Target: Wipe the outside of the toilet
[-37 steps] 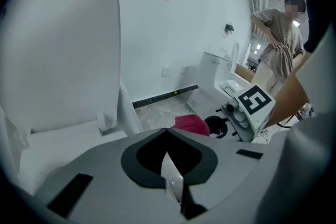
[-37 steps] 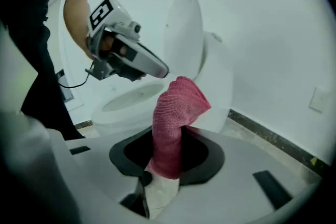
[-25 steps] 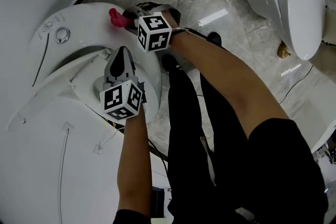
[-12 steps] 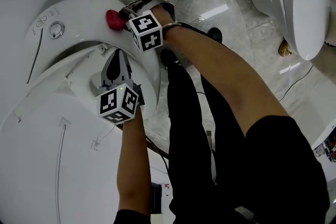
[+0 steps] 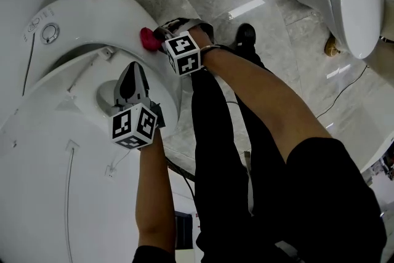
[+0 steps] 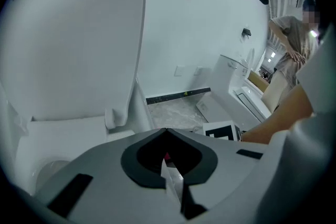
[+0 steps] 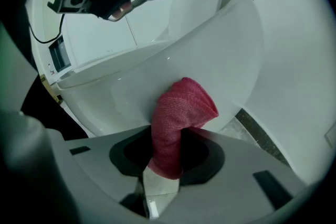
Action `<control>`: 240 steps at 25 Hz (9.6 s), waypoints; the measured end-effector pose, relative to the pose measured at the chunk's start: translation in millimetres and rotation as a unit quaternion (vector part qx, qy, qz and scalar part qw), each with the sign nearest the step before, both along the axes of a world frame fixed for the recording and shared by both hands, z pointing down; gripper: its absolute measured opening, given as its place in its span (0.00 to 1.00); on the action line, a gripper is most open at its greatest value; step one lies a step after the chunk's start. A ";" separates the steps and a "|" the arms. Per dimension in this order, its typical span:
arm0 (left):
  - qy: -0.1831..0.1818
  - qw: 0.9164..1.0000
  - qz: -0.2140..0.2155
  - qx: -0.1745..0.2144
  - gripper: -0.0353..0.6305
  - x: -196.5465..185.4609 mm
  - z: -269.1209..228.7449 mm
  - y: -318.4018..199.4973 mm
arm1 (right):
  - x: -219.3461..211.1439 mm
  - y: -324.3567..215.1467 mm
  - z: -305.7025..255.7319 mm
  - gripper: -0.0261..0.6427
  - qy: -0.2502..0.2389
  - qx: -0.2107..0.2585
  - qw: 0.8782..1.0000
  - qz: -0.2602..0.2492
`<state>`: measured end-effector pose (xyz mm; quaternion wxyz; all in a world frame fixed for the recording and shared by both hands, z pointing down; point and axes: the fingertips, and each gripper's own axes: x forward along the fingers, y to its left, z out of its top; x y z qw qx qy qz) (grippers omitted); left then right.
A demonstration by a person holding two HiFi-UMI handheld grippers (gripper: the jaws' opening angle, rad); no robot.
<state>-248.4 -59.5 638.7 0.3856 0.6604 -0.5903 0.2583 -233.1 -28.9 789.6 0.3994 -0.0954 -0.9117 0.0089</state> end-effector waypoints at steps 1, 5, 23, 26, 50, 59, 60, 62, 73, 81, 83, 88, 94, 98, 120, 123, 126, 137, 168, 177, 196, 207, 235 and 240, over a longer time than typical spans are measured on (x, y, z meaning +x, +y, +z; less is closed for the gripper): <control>-0.003 1.000 0.004 -0.002 0.07 0.8 0.9 3.4 | 5.1 10.4 3.7 0.25 0.004 -0.006 1.000 -0.002; -0.009 1.000 0.015 -0.012 0.07 2.7 6.9 18.7 | 20.3 49.8 13.7 0.25 0.018 -0.027 0.999 -0.007; 0.015 0.998 0.051 -0.024 0.07 14.3 11.9 58.4 | 53.6 206.9 31.9 0.25 0.056 -0.136 0.989 0.035; 0.016 0.998 0.056 -0.022 0.07 18.3 12.5 58.1 | 54.6 219.0 33.2 0.25 0.055 -0.144 0.988 0.031; 0.007 1.000 0.009 -0.011 0.07 29.9 0.4 6.8 | 76.3 86.2 -12.5 0.25 0.013 -0.136 0.990 -0.019; -0.019 1.000 -0.001 0.011 0.07 19.7 0.6 -37.6 | 14.7 -98.9 -5.6 0.25 -0.008 -0.031 0.998 0.055; -0.018 1.000 -0.005 0.011 0.07 19.7 2.1 -41.2 | 5.4 -107.8 -3.6 0.25 -0.008 -0.025 0.998 0.049; -0.017 1.000 -0.011 0.010 0.07 19.2 4.5 -45.9 | -13.8 -117.8 1.8 0.25 -0.007 -0.010 0.999 0.033; -0.011 1.000 -0.025 0.009 0.07 14.9 12.0 -50.1 | -51.6 -120.1 15.1 0.25 -0.011 0.060 0.998 0.003; -0.016 1.000 -0.011 0.005 0.07 12.2 13.9 -34.0 | -19.2 -49.1 49.6 0.25 0.021 0.018 1.000 -0.006; -0.022 1.000 0.006 0.004 0.07 15.7 15.7 -29.7 | -7.7 -23.6 61.2 0.25 0.033 0.012 0.999 -0.009; -0.031 0.999 0.033 0.000 0.07 20.3 16.6 -18.7 | 14.1 39.7 82.1 0.25 0.054 -0.028 0.998 0.003; -0.032 0.998 0.045 -0.011 0.07 26.9 21.3 -1.9 | 29.3 90.4 94.4 0.25 0.061 -0.068 0.995 0.035; -0.034 0.997 0.064 -0.023 0.07 33.6 24.6 7.3 | 37.5 118.9 99.3 0.25 0.063 -0.087 0.993 0.053; -0.064 0.994 0.073 -0.057 0.07 41.7 36.1 8.2 | 105.7 235.2 80.4 0.25 0.103 -0.241 0.965 -0.009; -0.061 0.994 0.070 -0.057 0.07 52.9 37.6 -3.4 | 119.7 147.6 81.5 0.25 0.082 -0.187 0.977 0.053; -0.063 0.994 0.069 -0.053 0.07 60.5 37.2 -19.1 | 112.4 58.7 75.9 0.25 0.053 -0.130 0.986 0.089; -0.086 0.991 0.072 -0.074 0.07 54.0 56.5 -55.3 | 17.1 -90.2 82.7 0.25 0.021 -0.047 0.995 0.090; -0.090 0.985 0.077 -0.125 0.07 54.4 69.6 -11.9 | 29.4 117.1 137.2 0.25 0.062 -0.125 0.990 0.034; -0.096 0.984 0.078 -0.129 0.07 59.7 70.7 -9.4 | 46.4 225.2 124.4 0.25 0.076 -0.191 0.979 0.009; -0.110 0.984 0.058 -0.125 0.07 75.4 81.2 -57.7 | 43.4 -52.1 126.0 0.25 0.010 -0.108 0.987 0.115; -0.103 0.987 0.018 -0.119 0.07 67.3 89.5 -71.3 | -48.8 -103.8 145.4 0.25 -0.024 -0.055 0.996 0.073; -0.089 0.990 0.017 -0.111 0.07 70.5 83.7 -30.3 | 24.9 153.7 210.1 0.25 0.028 -0.134 0.989 -0.060; -0.094 0.989 0.021 -0.111 0.07 65.6 81.7 -22.0 | 47.1 205.2 194.8 0.25 0.057 -0.180 0.974 -0.126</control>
